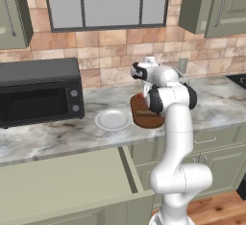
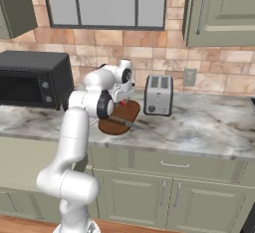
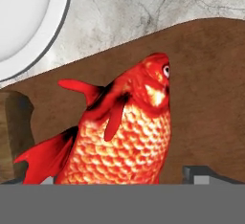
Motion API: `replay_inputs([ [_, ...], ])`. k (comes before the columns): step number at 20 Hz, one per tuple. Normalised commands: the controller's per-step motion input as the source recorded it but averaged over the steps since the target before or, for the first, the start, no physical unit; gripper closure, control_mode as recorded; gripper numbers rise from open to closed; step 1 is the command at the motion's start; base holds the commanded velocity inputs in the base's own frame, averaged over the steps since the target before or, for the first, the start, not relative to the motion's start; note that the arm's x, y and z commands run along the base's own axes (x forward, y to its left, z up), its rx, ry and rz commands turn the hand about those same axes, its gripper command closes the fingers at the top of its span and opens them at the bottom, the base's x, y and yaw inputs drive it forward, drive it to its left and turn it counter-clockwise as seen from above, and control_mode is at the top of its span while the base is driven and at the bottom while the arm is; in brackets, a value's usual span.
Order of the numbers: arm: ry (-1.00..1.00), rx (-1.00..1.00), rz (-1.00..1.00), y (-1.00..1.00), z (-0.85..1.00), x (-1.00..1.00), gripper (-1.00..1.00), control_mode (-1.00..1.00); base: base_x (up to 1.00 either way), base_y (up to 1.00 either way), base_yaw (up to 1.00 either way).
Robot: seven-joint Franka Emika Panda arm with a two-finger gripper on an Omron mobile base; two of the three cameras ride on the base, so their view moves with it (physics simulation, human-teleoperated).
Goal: Pick up the knife from the drawer and place it on the cutting board. Then place the meat from the plate to the cutting board.
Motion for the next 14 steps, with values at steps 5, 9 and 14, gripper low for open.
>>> replay_inputs([
  [5,0.0,0.01,0.0,0.0,-0.31,0.0,-1.0,-1.0,0.0,0.0,0.0],
  [9,0.0,0.05,0.0,0.0,-0.22,0.0,-1.0,-1.0,0.0,0.0,0.0],
  [14,-0.01,0.05,0.0,-0.02,-0.08,0.0,-1.0,-1.0,0.0,0.0,0.0],
])
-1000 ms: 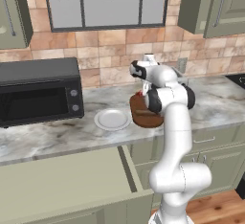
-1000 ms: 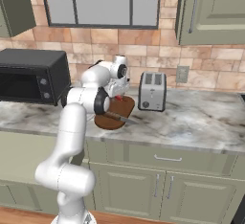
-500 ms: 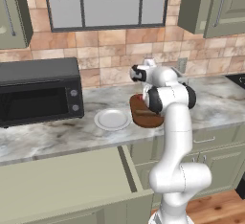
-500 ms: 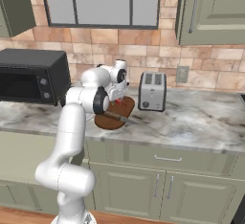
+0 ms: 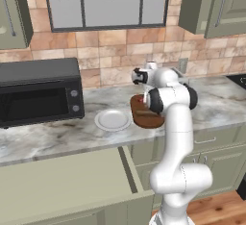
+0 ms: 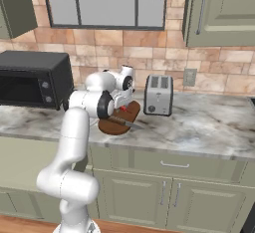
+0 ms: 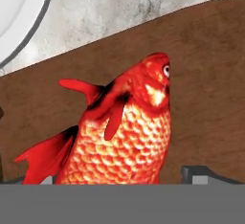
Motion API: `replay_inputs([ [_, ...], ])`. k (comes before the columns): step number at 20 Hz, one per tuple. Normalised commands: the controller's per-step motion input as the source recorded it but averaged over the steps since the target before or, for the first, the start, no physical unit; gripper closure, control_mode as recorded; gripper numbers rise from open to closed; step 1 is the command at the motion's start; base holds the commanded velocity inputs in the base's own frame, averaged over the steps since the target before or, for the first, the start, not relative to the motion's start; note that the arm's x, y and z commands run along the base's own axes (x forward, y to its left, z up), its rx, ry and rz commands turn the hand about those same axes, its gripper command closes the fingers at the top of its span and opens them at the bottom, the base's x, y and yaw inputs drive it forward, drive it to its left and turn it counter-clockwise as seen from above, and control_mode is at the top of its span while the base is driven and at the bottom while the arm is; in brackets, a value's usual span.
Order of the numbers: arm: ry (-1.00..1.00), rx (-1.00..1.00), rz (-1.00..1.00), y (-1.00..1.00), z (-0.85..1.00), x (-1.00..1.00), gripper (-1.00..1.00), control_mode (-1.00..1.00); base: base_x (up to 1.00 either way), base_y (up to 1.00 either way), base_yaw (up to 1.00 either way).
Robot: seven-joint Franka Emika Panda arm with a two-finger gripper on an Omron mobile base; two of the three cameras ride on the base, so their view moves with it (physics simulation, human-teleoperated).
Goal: Pick up the knife from the drawer and place it on the cutting board. Then place the meat from the plate to the cutting board.
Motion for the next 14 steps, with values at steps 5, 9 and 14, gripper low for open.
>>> replay_inputs([
  [5,-0.1,0.01,0.0,-0.15,0.69,-0.13,-1.0,-1.0,0.0,0.0,0.0],
  [9,-0.03,0.0,0.0,0.08,0.11,-0.07,-1.0,-1.0,0.0,0.0,0.0],
  [14,0.06,0.0,0.0,0.31,-0.77,0.01,-1.0,-1.0,0.0,0.0,0.0],
])
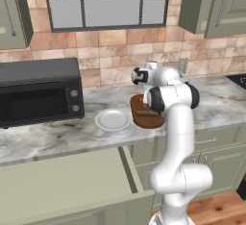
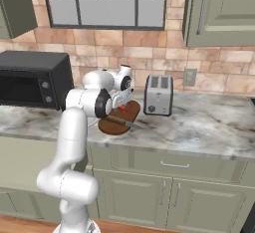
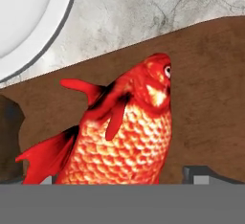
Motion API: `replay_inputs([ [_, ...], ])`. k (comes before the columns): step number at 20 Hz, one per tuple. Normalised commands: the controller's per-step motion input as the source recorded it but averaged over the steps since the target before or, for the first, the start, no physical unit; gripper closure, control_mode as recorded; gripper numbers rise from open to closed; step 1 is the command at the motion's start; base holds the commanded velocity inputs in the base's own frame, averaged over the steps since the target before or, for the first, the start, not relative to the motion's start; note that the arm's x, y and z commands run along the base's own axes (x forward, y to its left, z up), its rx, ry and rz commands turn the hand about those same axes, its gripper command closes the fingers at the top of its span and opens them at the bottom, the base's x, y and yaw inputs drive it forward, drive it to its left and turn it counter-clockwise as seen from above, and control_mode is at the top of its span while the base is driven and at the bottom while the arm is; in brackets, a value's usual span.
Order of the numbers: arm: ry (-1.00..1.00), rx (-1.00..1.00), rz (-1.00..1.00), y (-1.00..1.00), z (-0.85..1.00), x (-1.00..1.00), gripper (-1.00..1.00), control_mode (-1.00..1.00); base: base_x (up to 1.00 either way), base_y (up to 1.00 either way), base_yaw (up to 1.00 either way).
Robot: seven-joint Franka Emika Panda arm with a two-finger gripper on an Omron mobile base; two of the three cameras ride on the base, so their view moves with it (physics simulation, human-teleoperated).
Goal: Pick up the knife from the drawer and place it on the cutting board. Then place the meat from the plate to the cutting board.
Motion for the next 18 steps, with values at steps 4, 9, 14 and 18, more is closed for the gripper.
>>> replay_inputs([
  [4,0.06,0.0,0.0,0.21,-0.53,0.0,-1.0,-1.0,0.0,0.0,0.0],
  [9,0.02,0.0,0.0,0.1,-0.28,0.0,-1.0,-1.0,0.0,0.0,0.0],
  [14,0.03,0.0,0.0,0.0,-0.03,0.0,-1.0,-1.0,0.0,0.0,0.0],
  [18,0.01,0.0,-0.01,0.0,0.08,0.0,-1.0,-1.0,0.0,0.0,0.0],
])
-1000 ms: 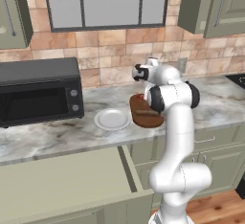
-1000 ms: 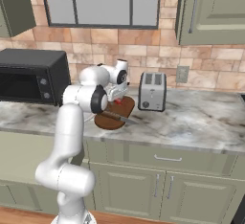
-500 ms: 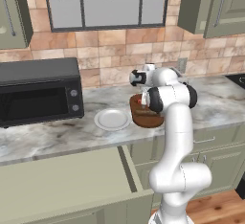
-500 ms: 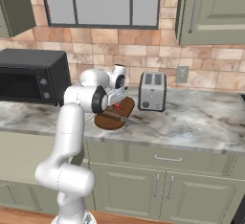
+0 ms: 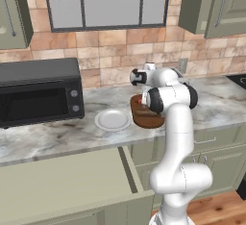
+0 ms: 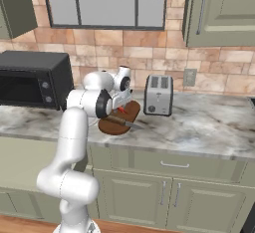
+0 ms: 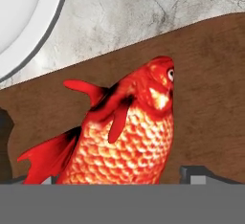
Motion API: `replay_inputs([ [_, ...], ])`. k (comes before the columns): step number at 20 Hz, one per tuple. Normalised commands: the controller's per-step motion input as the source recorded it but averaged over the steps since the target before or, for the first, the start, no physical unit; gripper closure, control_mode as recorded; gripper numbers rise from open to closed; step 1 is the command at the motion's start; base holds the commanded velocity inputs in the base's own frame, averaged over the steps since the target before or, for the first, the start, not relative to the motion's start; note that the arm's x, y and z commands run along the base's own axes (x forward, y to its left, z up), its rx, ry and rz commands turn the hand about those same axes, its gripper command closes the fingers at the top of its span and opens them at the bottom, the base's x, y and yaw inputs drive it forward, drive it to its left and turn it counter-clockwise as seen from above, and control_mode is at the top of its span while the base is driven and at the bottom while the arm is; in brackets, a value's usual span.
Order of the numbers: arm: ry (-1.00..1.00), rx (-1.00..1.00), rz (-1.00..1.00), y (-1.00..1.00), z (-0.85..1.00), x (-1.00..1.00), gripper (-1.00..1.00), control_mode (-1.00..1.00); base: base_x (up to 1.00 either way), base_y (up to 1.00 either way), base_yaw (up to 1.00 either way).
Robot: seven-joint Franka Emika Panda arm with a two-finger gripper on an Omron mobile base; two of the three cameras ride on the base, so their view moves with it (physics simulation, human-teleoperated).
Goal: Pick up the knife from the drawer and place it on the cutting board. Then place the meat from the plate to the cutting board.
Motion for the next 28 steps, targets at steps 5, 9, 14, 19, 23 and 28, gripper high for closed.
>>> replay_inputs([
  [5,0.0,0.0,0.0,0.09,-0.11,0.0,1.0,-1.0,0.0,0.0,0.0],
  [9,-0.01,0.02,0.0,0.01,-0.1,0.01,1.0,-1.0,0.0,0.0,0.0],
  [14,-0.04,0.07,0.0,-0.06,-0.02,0.0,1.0,-1.0,0.0,0.0,0.0],
  [19,-0.02,0.06,0.0,-0.09,-0.02,0.0,-1.0,-1.0,0.0,0.0,0.0],
  [23,0.0,0.02,0.0,0.0,-0.05,0.0,-1.0,-1.0,0.0,0.0,0.0],
  [28,0.0,0.03,0.0,-0.05,0.0,0.0,-1.0,-1.0,0.0,0.0,0.0],
])
